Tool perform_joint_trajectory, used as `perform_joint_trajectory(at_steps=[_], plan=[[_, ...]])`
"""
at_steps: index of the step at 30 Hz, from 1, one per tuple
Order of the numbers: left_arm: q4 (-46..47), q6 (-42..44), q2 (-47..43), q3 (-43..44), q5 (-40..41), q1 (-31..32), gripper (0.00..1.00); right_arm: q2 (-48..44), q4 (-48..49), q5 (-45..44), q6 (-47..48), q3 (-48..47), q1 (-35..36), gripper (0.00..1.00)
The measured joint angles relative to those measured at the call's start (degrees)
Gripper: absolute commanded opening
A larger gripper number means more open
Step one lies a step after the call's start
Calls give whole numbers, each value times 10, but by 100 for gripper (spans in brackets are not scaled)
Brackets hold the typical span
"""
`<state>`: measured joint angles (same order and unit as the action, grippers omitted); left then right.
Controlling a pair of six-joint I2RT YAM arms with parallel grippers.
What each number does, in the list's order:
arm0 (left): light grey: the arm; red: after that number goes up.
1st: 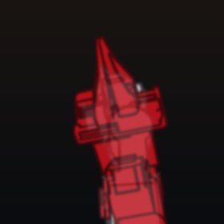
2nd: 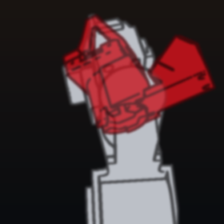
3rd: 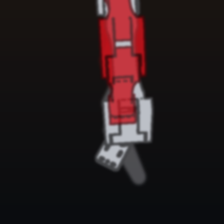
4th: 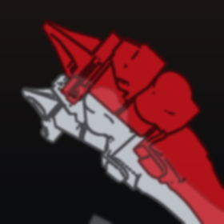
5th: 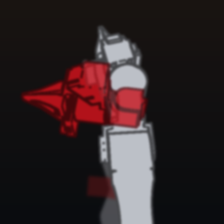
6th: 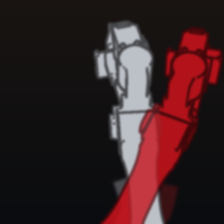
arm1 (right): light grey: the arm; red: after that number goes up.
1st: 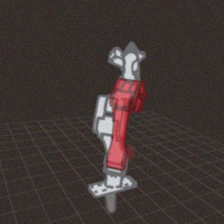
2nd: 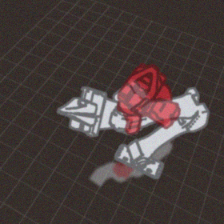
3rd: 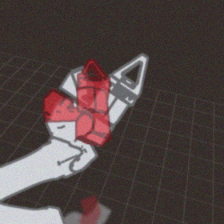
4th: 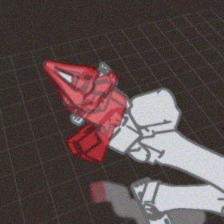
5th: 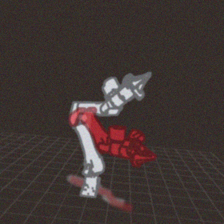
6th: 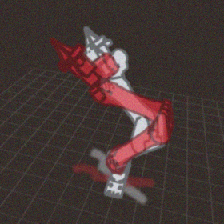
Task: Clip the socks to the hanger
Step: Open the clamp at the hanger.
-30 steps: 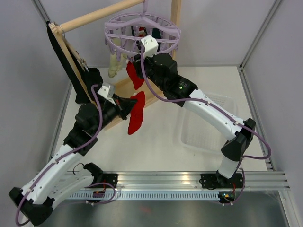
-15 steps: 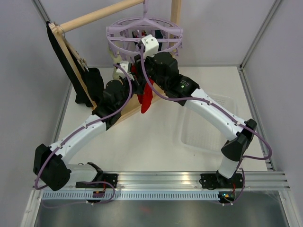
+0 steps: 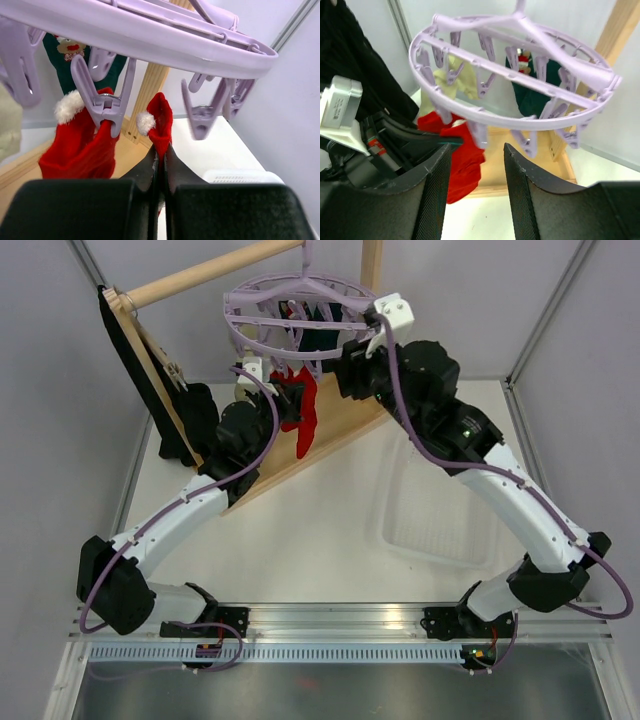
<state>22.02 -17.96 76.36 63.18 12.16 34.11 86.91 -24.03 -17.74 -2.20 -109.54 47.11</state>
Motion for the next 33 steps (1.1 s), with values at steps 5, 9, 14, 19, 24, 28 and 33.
perform_joint_trajectory(at_steps=[5,9,14,19,24,28,33], plan=[[5,5,0,0,0,-3,2,-11,0,63,-24,1,-99,54],[5,9,-1,0,-1,-7,2,14,2,82,-26,7,-148,53],[5,10,-6,0,-5,-8,2,29,24,93,-23,63,-143,53],[4,16,-8,0,-8,-9,2,37,64,91,-9,110,-143,53],[4,21,-8,0,-17,-9,2,31,122,86,-8,164,-143,54],[4,25,-9,0,-19,-9,2,16,164,78,-8,212,-143,57],[4,27,-13,-2,-21,-9,2,-6,214,61,-8,248,-141,58]])
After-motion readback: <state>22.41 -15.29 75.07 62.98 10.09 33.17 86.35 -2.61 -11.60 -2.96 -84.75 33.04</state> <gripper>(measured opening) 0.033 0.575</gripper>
